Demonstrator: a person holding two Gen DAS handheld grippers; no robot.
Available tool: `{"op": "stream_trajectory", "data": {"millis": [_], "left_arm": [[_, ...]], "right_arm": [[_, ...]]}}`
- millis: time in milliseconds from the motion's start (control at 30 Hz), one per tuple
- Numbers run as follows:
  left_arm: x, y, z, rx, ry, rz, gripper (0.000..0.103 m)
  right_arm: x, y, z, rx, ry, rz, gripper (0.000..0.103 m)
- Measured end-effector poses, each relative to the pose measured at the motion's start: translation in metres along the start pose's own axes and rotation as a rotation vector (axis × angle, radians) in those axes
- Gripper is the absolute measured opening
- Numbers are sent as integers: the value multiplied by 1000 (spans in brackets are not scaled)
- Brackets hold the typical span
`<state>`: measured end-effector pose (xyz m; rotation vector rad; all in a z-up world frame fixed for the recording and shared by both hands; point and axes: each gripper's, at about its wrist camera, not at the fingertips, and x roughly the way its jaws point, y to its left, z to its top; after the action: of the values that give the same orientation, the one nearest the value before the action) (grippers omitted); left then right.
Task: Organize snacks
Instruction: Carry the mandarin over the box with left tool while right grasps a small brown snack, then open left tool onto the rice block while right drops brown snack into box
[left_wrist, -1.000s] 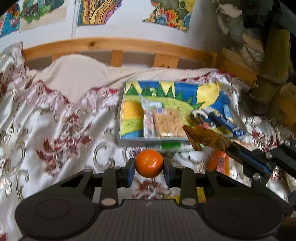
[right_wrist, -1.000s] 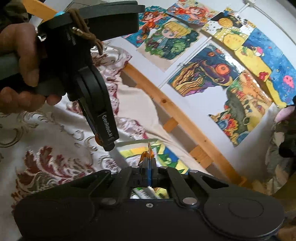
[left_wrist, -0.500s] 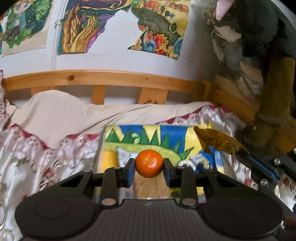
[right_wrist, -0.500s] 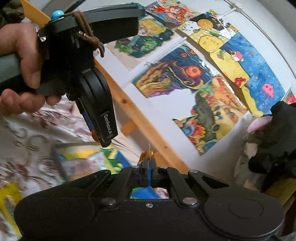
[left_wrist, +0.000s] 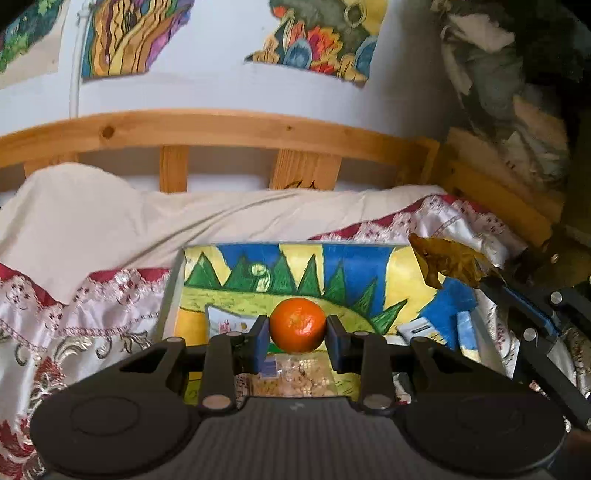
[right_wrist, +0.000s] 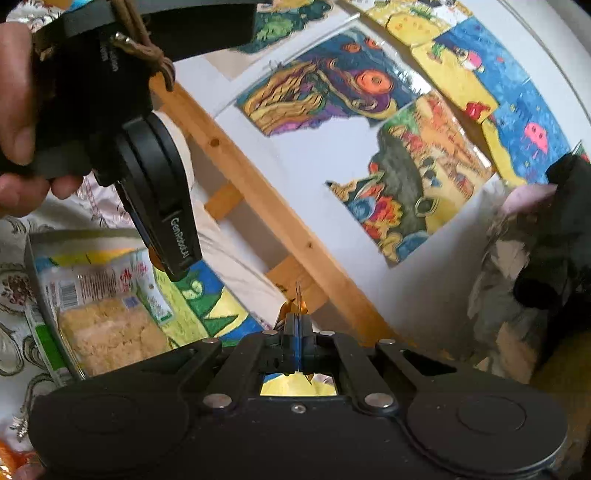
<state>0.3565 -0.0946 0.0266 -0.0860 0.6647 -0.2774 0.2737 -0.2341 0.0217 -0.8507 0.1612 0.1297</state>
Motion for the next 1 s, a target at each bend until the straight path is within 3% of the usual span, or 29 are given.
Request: {"op": "stream_trajectory", "data": {"millis": [500, 1000], "left_arm": [[42, -4, -35, 26, 100, 40, 35], [43, -2, -44, 41, 107, 50, 36]], "right_arm": [[18, 22, -35, 74, 134, 47, 0], [19, 35, -37, 118, 173, 109, 0]]}}
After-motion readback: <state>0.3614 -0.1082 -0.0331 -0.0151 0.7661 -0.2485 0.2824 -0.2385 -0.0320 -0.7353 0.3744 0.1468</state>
